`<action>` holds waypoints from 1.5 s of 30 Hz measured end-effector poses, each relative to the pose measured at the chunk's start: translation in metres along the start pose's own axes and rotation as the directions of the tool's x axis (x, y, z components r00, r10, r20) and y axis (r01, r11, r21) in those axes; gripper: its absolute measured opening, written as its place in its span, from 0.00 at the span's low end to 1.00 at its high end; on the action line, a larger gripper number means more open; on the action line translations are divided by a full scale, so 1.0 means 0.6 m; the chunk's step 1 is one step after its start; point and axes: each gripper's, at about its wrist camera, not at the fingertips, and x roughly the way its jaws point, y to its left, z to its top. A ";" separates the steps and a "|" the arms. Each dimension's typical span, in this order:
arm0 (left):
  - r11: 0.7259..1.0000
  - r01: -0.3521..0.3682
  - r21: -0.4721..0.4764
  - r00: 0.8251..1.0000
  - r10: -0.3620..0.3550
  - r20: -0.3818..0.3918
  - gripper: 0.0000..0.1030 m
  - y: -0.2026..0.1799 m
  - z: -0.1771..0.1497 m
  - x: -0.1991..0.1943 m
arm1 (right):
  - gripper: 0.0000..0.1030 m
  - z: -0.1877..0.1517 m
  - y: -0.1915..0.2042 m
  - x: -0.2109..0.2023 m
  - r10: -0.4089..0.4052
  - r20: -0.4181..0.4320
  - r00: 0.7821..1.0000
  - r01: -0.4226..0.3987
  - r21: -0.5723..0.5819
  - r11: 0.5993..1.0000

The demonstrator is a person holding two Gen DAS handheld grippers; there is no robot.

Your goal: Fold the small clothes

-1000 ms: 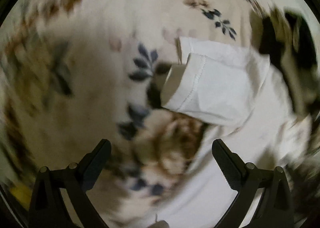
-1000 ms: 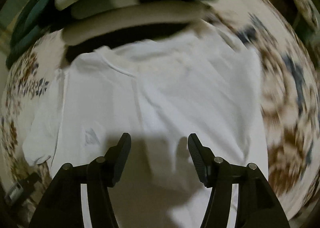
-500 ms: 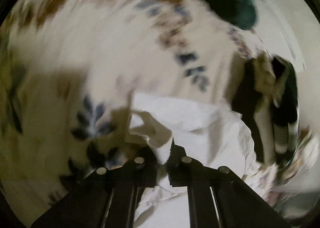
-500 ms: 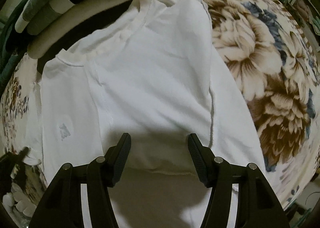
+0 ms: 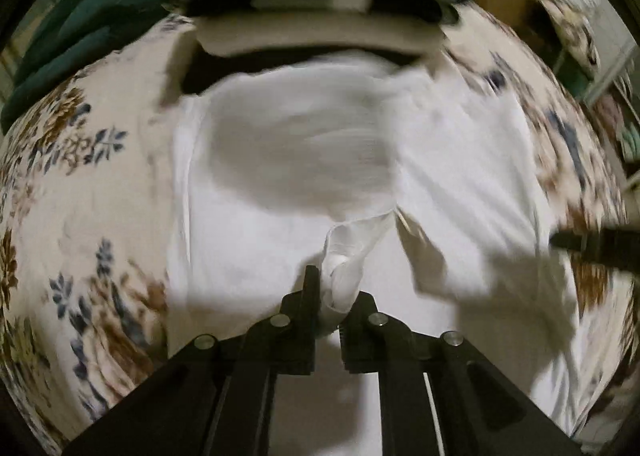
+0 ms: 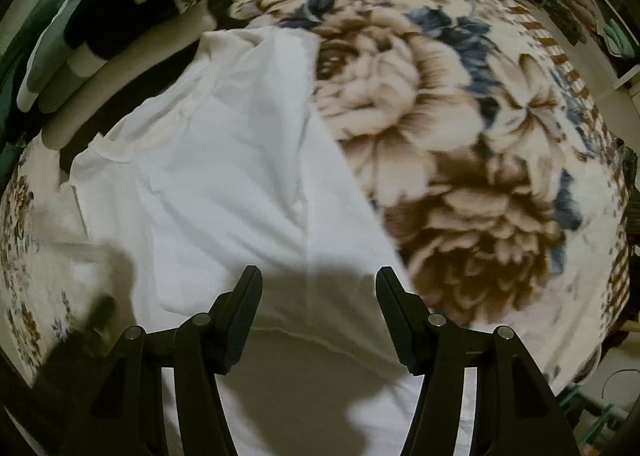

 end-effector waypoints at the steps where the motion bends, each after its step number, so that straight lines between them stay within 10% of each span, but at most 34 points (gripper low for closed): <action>1: 1.000 -0.004 0.002 1.000 0.004 -0.004 0.12 0.000 -0.011 -0.003 | 0.60 0.004 -0.006 -0.006 0.003 0.000 1.000 -0.003 -0.004 1.000; 7: 0.996 -0.038 -0.079 0.998 0.034 -0.046 0.75 0.048 -0.067 -0.026 | 0.63 0.034 0.032 -0.022 0.109 0.003 0.994 -0.108 -0.069 0.992; 12: 0.975 -0.133 -0.178 0.990 0.124 -0.060 0.75 0.111 -0.084 -0.034 | 0.63 0.072 0.127 0.011 0.247 -0.048 0.968 -0.251 -0.130 0.959; 17: 0.939 -0.163 -0.302 0.987 0.153 -0.057 0.75 0.173 -0.075 -0.035 | 0.63 0.102 0.233 0.074 0.216 -0.125 0.968 -0.242 -0.254 0.937; 21: 0.926 -0.198 -0.321 0.980 0.187 -0.068 0.75 0.182 -0.067 -0.027 | 0.05 0.093 0.292 0.099 0.104 -0.105 0.989 -0.137 -0.387 0.912; 32: 0.945 -0.194 -0.264 0.980 0.176 -0.089 0.75 0.172 -0.040 0.024 | 0.03 0.115 0.269 0.066 0.001 0.029 1.000 0.010 -0.372 0.928; 35: 0.946 -0.183 -0.267 0.982 0.166 -0.086 0.75 0.174 -0.044 0.010 | 0.21 0.123 0.265 0.069 0.012 -0.037 0.999 -0.023 -0.336 0.942; 37: 0.944 -0.185 -0.275 0.983 0.170 -0.075 0.74 0.175 -0.048 -0.010 | 0.60 0.123 0.243 0.054 0.033 -0.075 0.997 -0.054 -0.298 0.953; 45: 0.930 -0.209 -0.302 0.978 0.202 -0.054 0.74 0.133 -0.075 -0.108 | 0.70 0.094 0.093 -0.066 0.028 -0.103 0.994 -0.050 -0.218 0.975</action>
